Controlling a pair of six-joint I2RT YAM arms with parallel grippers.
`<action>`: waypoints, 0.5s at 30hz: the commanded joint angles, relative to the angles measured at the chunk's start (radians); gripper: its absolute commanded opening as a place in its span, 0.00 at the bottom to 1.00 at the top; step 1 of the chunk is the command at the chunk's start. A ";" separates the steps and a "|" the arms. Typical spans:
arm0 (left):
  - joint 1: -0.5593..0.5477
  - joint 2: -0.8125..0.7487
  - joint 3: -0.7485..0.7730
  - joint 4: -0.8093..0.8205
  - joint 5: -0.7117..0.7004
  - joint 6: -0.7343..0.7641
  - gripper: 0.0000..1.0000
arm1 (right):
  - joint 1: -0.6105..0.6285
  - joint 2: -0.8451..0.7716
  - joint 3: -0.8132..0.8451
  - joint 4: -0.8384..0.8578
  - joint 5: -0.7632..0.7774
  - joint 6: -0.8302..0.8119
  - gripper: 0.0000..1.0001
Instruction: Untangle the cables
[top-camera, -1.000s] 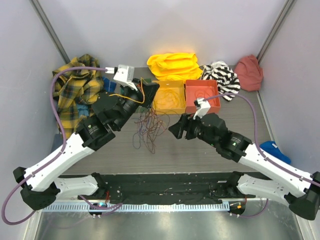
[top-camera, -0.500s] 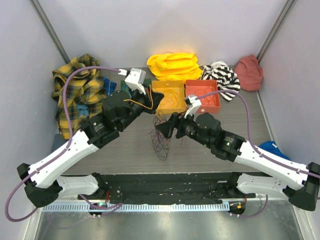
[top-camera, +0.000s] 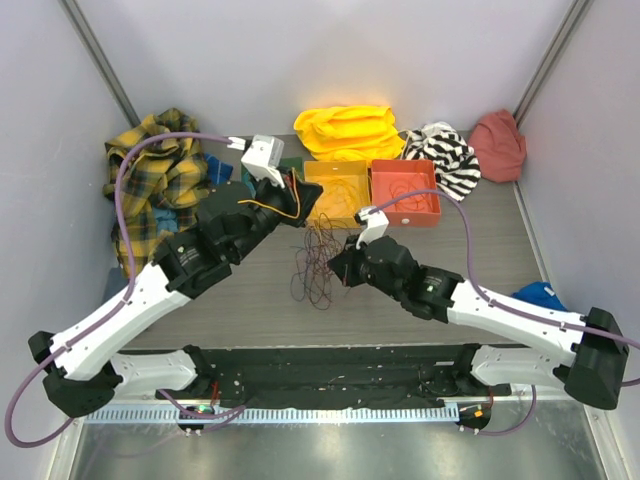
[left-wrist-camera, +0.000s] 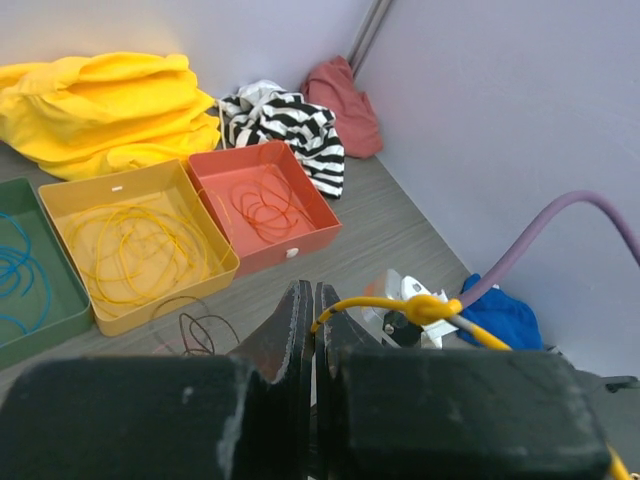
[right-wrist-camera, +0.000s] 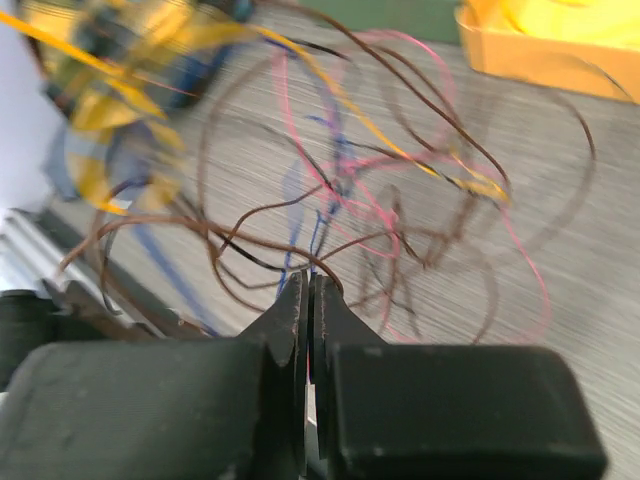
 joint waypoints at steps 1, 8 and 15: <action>0.002 -0.050 0.097 -0.011 -0.059 0.026 0.00 | -0.003 -0.108 -0.063 0.016 0.120 0.022 0.01; 0.002 -0.056 0.190 -0.058 -0.085 0.075 0.00 | -0.020 -0.241 -0.205 -0.024 0.154 0.073 0.01; 0.003 -0.009 0.238 -0.074 -0.063 0.078 0.00 | -0.015 -0.301 -0.137 0.077 0.050 0.029 0.72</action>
